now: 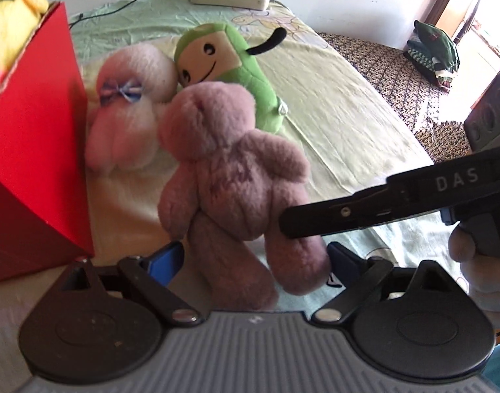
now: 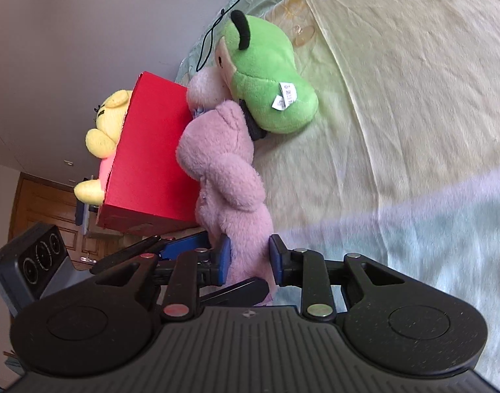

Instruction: Organize objects

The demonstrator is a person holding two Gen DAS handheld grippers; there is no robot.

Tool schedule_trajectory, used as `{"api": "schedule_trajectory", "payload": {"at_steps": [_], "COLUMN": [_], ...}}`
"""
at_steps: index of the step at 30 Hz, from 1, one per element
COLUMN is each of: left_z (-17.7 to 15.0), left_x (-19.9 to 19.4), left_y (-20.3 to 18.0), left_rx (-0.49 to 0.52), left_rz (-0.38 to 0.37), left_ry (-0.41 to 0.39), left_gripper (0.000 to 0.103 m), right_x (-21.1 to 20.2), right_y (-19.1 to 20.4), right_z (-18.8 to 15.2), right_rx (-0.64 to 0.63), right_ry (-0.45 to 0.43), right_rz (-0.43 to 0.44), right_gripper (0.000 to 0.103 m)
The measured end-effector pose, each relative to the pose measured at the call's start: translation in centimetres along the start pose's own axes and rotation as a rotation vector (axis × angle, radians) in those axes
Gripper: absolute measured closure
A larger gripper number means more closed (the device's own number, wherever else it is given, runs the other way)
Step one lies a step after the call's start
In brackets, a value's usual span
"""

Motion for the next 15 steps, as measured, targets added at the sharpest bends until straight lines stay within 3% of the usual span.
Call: {"api": "schedule_trajectory", "payload": {"at_steps": [6,13,15], "left_z": [0.2,1.4,1.6], "left_x": [1.3,2.5,2.7], "left_y": [0.4,0.6,0.4], "left_rx": [-0.039,-0.053,-0.052], "left_rz": [-0.013,0.000,0.006], "left_ry": [0.016,0.009,0.008], "left_gripper": [0.008,0.008,0.008], "right_x": [0.6,3.4,3.6], "right_y": [-0.3,0.1,0.1], "right_z": [2.0,2.8,2.7], "right_rx": [0.003,0.025,0.047], "right_ry": [-0.066,-0.036,-0.027], "right_rz": [-0.011,0.032,0.051], "right_gripper": [0.055,0.053,0.059]}}
Point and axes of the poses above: each gripper's, at about its wrist camera, not at the fingertips, and x roughly the way its jaws point, y to its left, z to its top, the point moved 8 cm from there along x, roughly the way its jaws point, and after that the axes turned 12 degrees about -y, right-handed, at the moved point
